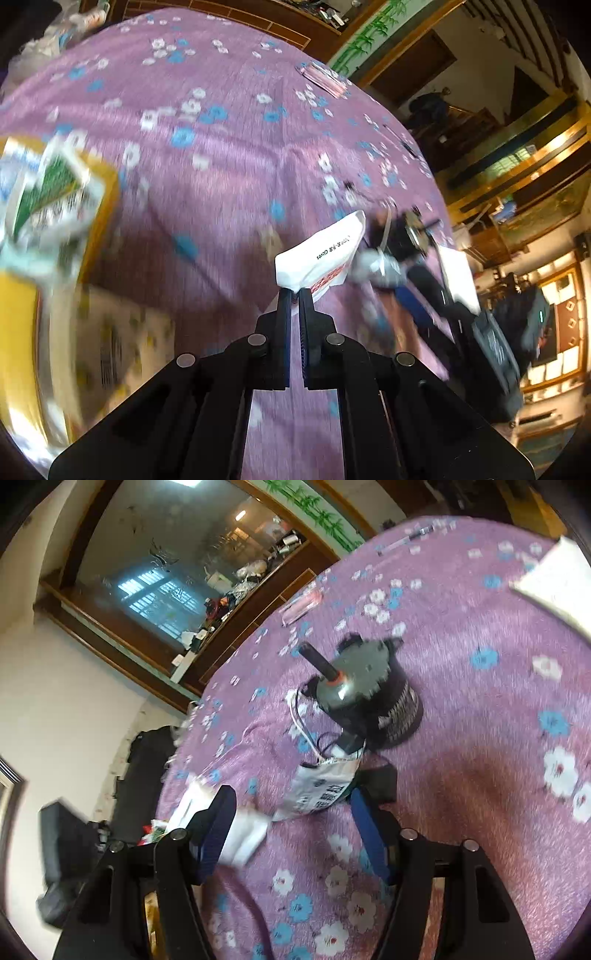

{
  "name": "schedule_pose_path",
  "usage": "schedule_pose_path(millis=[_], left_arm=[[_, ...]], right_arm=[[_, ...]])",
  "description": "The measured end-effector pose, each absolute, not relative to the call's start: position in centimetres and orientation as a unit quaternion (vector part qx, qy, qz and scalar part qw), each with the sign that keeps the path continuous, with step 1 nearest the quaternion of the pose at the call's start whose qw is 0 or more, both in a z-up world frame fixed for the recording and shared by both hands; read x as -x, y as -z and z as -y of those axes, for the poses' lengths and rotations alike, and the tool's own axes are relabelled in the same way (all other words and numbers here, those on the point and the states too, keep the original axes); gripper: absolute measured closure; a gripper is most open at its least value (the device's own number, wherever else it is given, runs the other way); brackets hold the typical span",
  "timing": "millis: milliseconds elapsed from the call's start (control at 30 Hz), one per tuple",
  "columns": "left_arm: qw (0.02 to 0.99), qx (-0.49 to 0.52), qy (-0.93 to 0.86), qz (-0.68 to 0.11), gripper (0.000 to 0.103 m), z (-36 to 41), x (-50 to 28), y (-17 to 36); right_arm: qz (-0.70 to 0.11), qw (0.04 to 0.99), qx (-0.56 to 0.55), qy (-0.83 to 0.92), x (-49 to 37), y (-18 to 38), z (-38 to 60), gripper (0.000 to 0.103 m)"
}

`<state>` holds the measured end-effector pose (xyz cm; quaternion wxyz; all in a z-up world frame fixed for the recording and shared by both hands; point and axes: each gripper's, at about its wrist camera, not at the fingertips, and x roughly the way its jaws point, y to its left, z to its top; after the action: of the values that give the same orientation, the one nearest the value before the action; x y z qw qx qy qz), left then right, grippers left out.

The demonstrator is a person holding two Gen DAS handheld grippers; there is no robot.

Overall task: Organize soft objects
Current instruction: 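Grasp the white sachet with the right tool while the left grasps the white red-printed packet, then carry both white packets into the box and release them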

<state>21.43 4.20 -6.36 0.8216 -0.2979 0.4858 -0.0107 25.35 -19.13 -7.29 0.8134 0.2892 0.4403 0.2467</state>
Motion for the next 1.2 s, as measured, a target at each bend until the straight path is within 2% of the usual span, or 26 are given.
schedule_pose_path(millis=[33,67,233,333,500,533,567,600,633,667,767,1100,1133,1167,1200], left_arm=[[0.82,0.309,0.019,-0.481,0.1,-4.2,-20.7,6.5],[0.82,0.312,0.022,-0.48,0.1,-4.0,-20.4,6.5],[0.821,0.298,0.04,-0.486,0.1,-3.1,-19.9,6.5],[0.821,0.286,0.05,-0.491,0.1,-2.5,-20.8,6.5],[0.821,0.243,0.024,-0.517,0.099,-1.1,-22.8,7.9],[0.823,0.23,0.013,-0.52,0.091,-0.8,-23.2,8.1],[0.825,0.224,0.006,-0.519,0.076,-0.7,-23.4,8.2],[0.829,0.222,0.003,-0.514,0.067,-0.6,-23.6,8.2],[0.831,0.225,0.003,-0.509,0.047,-0.6,-23.7,8.3],[0.83,0.232,0.003,-0.507,0.039,-0.8,-23.8,8.5],[0.83,0.253,0.02,-0.497,0.034,-1.0,-23.6,9.1],[0.821,0.292,0.082,-0.483,0.034,0.2,-23.2,9.3],[0.826,0.289,0.078,-0.477,0.043,0.2,-23.0,9.3],[0.825,0.295,0.082,-0.475,0.064,0.2,-22.8,9.4],[0.818,0.309,0.095,-0.475,0.072,0.1,-22.7,9.4]], right_arm=[[-0.438,0.822,-0.275,-0.238,-25.4,7.1,18.9,0.044],[-0.438,0.83,-0.259,-0.227,-25.5,7.0,18.6,0.056],[-0.44,0.843,-0.234,-0.202,-25.4,7.3,19.0,0.077],[-0.435,0.844,-0.238,-0.202,-25.1,7.1,19.6,0.081],[-0.404,0.852,-0.248,-0.222,-23.6,5.9,20.4,0.081],[-0.407,0.851,-0.249,-0.222,-23.7,6.0,20.4,0.081],[-0.413,0.85,-0.245,-0.216,-23.9,6.3,20.3,0.081],[-0.417,0.85,-0.242,-0.212,-24.0,6.4,20.1,0.081],[-0.421,0.849,-0.239,-0.211,-24.2,6.5,20.0,0.081],[-0.429,0.846,-0.235,-0.211,-24.4,6.8,19.7,0.081],[-0.439,0.837,-0.231,-0.231,-24.3,7.1,18.9,0.081],[-0.457,0.792,-0.281,-0.292,-24.8,8.2,18.7,0.082],[-0.458,0.792,-0.276,-0.296,-24.7,8.1,18.4,0.082],[-0.456,0.794,-0.268,-0.299,-24.6,8.0,18.1,0.082],[-0.455,0.798,-0.261,-0.297,-24.5,7.8,18.0,0.082]])
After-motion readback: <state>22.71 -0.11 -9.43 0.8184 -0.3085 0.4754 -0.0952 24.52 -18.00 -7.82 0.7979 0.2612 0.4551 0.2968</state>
